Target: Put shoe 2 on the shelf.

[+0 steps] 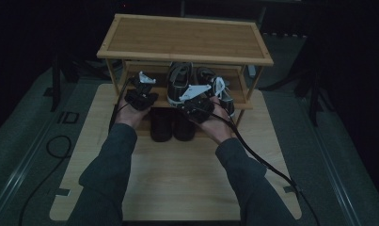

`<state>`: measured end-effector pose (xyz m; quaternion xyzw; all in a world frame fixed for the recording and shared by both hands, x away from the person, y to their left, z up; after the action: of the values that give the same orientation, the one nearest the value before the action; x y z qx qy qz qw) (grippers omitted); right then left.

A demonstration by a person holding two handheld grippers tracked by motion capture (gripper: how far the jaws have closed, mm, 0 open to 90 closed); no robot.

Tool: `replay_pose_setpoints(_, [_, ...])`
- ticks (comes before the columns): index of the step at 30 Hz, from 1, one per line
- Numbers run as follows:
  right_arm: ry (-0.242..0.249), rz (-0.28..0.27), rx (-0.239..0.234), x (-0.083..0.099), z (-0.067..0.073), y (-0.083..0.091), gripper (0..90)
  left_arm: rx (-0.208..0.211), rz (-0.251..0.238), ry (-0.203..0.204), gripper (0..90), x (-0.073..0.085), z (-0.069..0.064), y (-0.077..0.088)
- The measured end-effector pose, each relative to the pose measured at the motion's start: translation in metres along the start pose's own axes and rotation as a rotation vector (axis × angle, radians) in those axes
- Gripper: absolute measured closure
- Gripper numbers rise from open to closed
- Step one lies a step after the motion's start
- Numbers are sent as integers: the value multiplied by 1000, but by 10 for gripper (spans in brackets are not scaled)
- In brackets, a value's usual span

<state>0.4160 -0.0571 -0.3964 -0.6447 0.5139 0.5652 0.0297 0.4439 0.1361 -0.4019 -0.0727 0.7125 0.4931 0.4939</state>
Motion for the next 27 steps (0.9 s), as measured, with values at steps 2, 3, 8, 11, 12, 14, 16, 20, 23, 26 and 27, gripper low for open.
replay_pose_setpoints(2, [0,9,-12,1,-2,2,900,-2,0,-1,900,0,0,0])
replay_pose_setpoints(3, [3,11,-17,2,-3,3,900,4,-1,-1,900,0,1,0])
replay_pose_setpoints(8, [39,16,-47,2,-5,18,900,18,3,-3,900,0,3,1])
replay_pose_setpoints(11, [57,14,-55,3,-7,26,897,23,6,-4,900,0,4,1])
replay_pose_setpoints(12, [60,9,-65,4,-8,30,896,24,7,-5,900,0,4,1])
replay_pose_setpoints(14, [56,11,-77,7,-10,33,892,34,5,1,900,-1,5,1])
replay_pose_setpoints(16, [54,31,-90,13,-12,36,890,39,10,-1,900,-1,6,1])
replay_pose_setpoints(20, [50,40,-110,22,-17,42,887,37,16,-10,900,-2,5,1])
replay_pose_setpoints(23, [49,44,-121,27,-22,48,882,34,17,-13,900,-2,5,1])
replay_pose_setpoints(26, [47,53,-134,35,-28,53,881,38,16,-10,900,-2,5,1])
replay_pose_setpoints(27, [48,55,-140,37,-30,54,878,38,18,-10,900,-2,5,1])
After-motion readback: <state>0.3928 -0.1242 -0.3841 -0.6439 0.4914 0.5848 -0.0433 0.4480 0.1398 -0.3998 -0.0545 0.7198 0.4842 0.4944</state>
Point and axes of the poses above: each handheld gripper's, and its own axes: y roughly backward along the jaws, x roughly out of its underside, z roughly to its left, the point moved 2 cm from there along -y, roughly forward along the jaws, and after that the axes turned 11 degrees about x, right-handed, at the moved point
